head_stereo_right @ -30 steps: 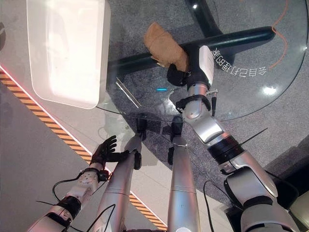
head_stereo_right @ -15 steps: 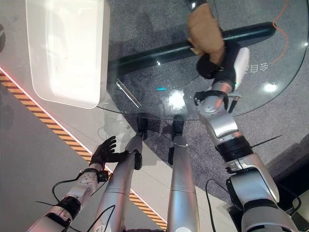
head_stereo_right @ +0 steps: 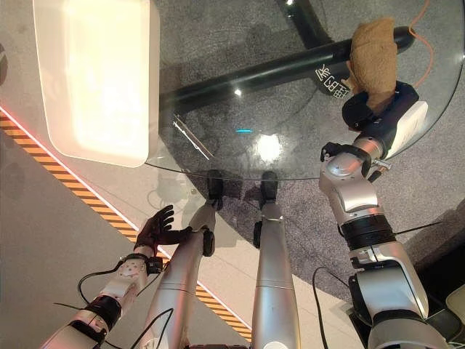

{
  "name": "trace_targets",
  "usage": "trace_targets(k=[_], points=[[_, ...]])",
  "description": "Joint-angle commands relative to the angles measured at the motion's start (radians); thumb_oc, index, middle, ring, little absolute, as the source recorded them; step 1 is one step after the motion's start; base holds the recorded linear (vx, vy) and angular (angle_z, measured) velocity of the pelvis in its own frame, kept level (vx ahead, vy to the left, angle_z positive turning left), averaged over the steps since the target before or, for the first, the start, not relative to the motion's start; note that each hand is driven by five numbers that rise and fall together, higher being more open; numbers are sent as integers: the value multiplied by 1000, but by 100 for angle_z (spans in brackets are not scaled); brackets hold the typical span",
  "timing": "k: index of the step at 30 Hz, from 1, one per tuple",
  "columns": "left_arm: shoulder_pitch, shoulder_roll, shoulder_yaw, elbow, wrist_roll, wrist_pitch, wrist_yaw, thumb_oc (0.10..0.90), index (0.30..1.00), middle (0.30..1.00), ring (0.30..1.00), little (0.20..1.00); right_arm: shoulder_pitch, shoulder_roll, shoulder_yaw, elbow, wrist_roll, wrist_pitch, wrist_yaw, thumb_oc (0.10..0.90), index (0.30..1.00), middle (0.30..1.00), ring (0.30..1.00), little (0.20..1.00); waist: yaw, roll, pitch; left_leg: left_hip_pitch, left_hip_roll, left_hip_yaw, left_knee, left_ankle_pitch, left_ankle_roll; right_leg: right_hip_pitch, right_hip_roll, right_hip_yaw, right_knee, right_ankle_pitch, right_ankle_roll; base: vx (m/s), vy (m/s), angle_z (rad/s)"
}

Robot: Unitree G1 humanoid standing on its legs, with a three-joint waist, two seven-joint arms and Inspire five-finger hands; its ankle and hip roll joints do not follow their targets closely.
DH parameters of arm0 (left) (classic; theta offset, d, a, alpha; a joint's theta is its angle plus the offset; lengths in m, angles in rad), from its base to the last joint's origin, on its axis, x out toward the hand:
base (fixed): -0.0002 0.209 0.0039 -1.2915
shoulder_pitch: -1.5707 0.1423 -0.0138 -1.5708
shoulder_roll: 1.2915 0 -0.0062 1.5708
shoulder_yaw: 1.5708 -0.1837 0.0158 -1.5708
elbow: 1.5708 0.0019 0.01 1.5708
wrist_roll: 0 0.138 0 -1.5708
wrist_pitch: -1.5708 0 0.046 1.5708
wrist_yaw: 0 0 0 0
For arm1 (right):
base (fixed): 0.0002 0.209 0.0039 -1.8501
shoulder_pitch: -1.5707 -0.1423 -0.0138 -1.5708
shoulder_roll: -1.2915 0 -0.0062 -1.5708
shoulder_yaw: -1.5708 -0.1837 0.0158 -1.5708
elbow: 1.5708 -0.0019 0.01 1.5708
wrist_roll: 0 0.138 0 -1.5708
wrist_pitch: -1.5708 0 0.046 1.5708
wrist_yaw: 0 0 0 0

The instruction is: Wipe the table with a cloth and put it in the basket.

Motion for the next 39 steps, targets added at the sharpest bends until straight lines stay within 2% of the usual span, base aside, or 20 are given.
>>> trace_targets(k=[1, 10, 15, 22, 29, 39], points=[[120, -40, 7, -3, -13, -4, 16, 800, 900, 900, 900, 900, -21, -101, -29, -94, -128, -37, 49, 100, 300, 300, 300, 200, -23, 79, -14, 23, -10, -18, 38, -82, -27, 1, 48, 41, -100, 63, 23, 0, 0, 0], [130, -38, 31, -20, 4, 7, 4, 800, 900, 900, 900, 900, -55, -101, 70, -207, -237, 3, 311, 100, 300, 300, 300, 200, -17, 77, -14, 16, -8, -18, 47, -81, -30, -7, 44, 39, -82, 54, 21, 0, 0, 0], [134, -40, 33, -22, 17, 4, 2, 800, 900, 900, 900, 900, -56, -69, 136, -248, -244, 19, 389, 100, 300, 300, 300, 200, -13, 74, -14, 9, -9, -20, 52, -80, -30, -12, 44, 38, -75, 51, 18, 0, 0, 0], [133, -42, 32, -14, 29, -18, 13, 800, 900, 900, 900, 900, -25, 15, 293, -268, -215, 50, 532, 100, 300, 300, 300, 200, -3, 64, -14, 2, -10, -26, 51, -73, -31, -14, 50, 37, -74, 50, 14, 0, 0, 0], [123, -15, 32, -6, 31, -19, 3, 800, 900, 900, 900, 900, -9, 11, 399, -245, -206, 6, 651, 100, 300, 300, 300, 200, 6, 56, -14, -8, -10, -33, 65, -76, -34, -19, 46, 32, -64, 48, 16, -6, -34, 1], [94, 7, 29, 6, 33, -10, -1, 800, 900, 900, 900, 900, -15, -5, 435, -211, -158, -58, 724, 100, 300, 300, 300, 200, 9, 40, -14, -15, -12, -45, 72, -83, -34, -27, 46, 32, -56, 50, 22, -3, -26, 4]])
